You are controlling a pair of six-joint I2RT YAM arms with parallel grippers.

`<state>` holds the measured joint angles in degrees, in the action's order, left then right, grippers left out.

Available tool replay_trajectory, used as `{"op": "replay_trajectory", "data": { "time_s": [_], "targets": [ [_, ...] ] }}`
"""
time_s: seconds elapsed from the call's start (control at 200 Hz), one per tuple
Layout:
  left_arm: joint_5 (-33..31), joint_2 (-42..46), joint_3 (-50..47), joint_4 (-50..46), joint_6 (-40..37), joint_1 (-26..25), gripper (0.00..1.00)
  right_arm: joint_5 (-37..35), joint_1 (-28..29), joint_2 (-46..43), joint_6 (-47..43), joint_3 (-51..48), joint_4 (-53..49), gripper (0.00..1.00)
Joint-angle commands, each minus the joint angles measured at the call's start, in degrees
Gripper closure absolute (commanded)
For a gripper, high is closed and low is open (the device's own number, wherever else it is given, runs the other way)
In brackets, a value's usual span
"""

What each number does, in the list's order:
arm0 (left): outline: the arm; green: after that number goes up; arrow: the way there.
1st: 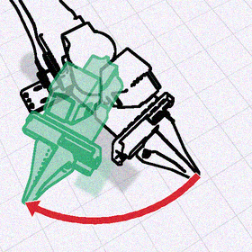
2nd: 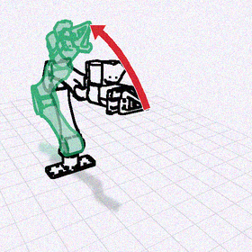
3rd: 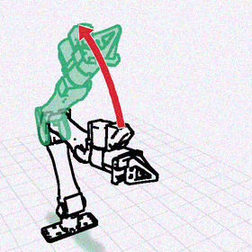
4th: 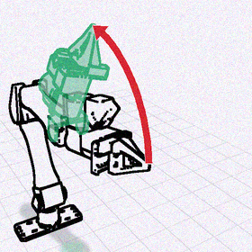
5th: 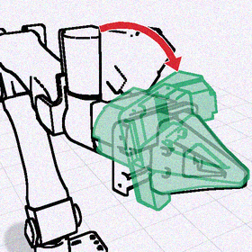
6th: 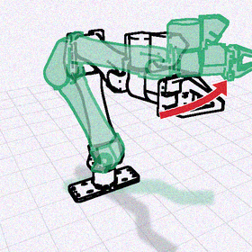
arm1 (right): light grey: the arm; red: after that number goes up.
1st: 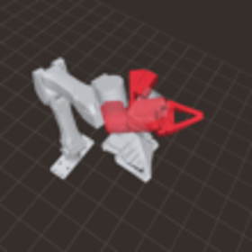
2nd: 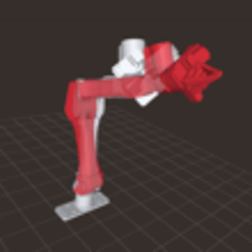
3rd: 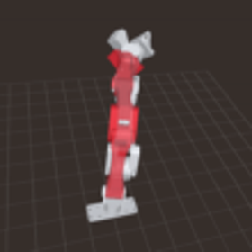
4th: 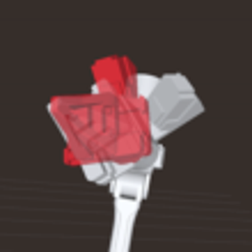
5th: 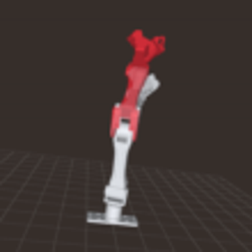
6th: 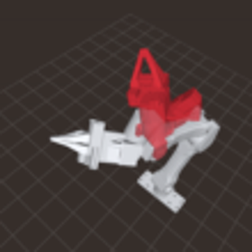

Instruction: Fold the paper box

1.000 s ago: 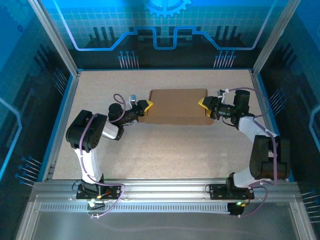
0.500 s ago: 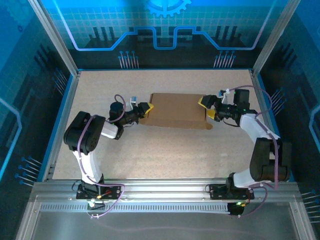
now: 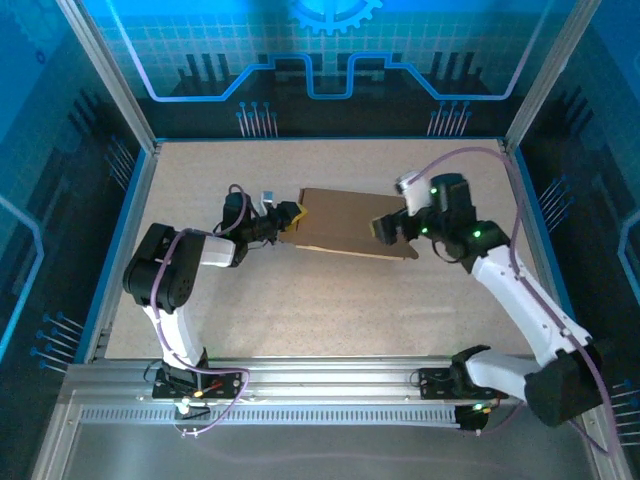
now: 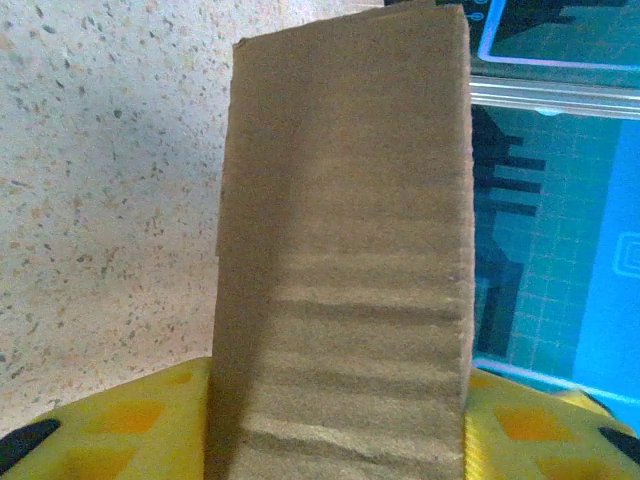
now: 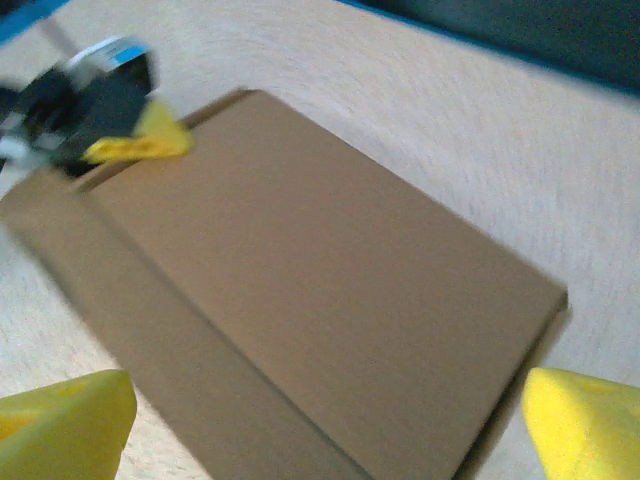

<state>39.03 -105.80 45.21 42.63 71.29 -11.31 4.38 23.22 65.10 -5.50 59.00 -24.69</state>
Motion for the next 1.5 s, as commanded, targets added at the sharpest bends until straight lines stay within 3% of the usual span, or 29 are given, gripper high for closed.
{"op": "replay_trajectory", "data": {
  "time_s": [0.0,0.19,0.435,0.705,0.945,1.361,1.496],
  "targets": [
    [-1.18,3.41,3.44,-9.18,-3.1,0.53,0.57,-12.77,7.88,-2.4,-21.64,-3.8,2.33,0.0],
    [-1.51,4.11,5.91,-14.24,-3.12,0.5,0.57,-22.81,18.24,-1.69,-38.03,-8.29,8.08,0.0],
    [-1.06,4.24,7.6,-18.0,-0.51,1.11,0.57,-26.12,18.2,-0.39,-50.25,-14.72,12.54,0.0],
    [-0.1,3.84,6.87,-15.25,6.36,1.12,0.57,-28.27,19.48,8.37,-54.92,-16.49,24.12,0.0],
    [0.17,3.45,6.29,-14.7,7.79,1.12,0.57,-32.96,19.87,15.31,-60.2,-16.6,35.65,0.0],
    [-0.08,2.02,6.86,-13.17,9.4,1.12,0.57,-35.07,19.4,16.59,-61.44,-15.67,35.33,0.26],
    [-0.53,1.82,6.91,-12.88,9.57,1.14,0.57,-34.48,19.25,16.73,-60.09,-14.98,33.41,0.41]
  ]
}}
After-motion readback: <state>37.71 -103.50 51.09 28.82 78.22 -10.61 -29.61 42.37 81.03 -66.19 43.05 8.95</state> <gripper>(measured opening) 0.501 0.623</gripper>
